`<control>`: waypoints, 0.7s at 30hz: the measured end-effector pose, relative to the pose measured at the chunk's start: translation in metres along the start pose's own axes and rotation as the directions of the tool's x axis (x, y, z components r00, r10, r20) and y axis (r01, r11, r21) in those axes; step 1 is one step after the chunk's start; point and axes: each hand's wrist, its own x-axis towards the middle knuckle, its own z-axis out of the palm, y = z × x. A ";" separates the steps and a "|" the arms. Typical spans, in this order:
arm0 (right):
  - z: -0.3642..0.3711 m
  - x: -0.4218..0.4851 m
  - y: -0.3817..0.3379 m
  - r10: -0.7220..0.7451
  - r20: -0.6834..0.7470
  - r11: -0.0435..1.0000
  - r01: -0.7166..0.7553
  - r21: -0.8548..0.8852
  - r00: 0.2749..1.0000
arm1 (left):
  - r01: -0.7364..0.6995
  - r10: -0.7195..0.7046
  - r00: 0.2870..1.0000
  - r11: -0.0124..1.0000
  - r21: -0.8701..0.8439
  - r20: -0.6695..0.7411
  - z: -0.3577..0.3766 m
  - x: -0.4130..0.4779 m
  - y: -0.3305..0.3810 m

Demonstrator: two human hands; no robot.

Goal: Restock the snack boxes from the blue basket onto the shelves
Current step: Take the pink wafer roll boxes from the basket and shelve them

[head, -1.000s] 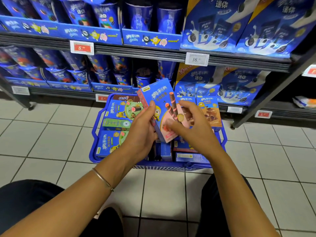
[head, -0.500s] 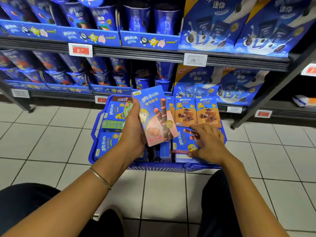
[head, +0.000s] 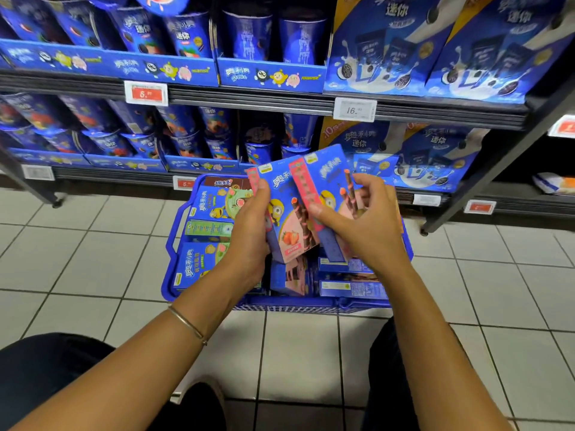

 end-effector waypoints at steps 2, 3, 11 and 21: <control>0.018 -0.001 -0.007 0.013 -0.009 1.000 -0.013 0.002 1.000 | -0.013 0.015 0.997 0.999 -0.031 0.071 0.006 -0.004 0.001; 0.027 -0.002 -0.009 0.016 -0.012 1.000 -0.016 0.027 1.000 | -0.023 0.029 0.994 0.998 -0.064 0.104 0.008 -0.006 0.002; 0.044 -0.009 -0.015 -0.019 0.135 0.996 0.006 0.094 0.991 | -0.115 0.120 0.990 0.991 -0.064 0.081 0.002 -0.004 0.000; 0.041 -0.014 0.050 0.266 0.318 0.949 -0.305 0.080 0.910 | -0.089 0.086 0.996 0.991 -0.101 -0.029 -0.008 0.001 0.014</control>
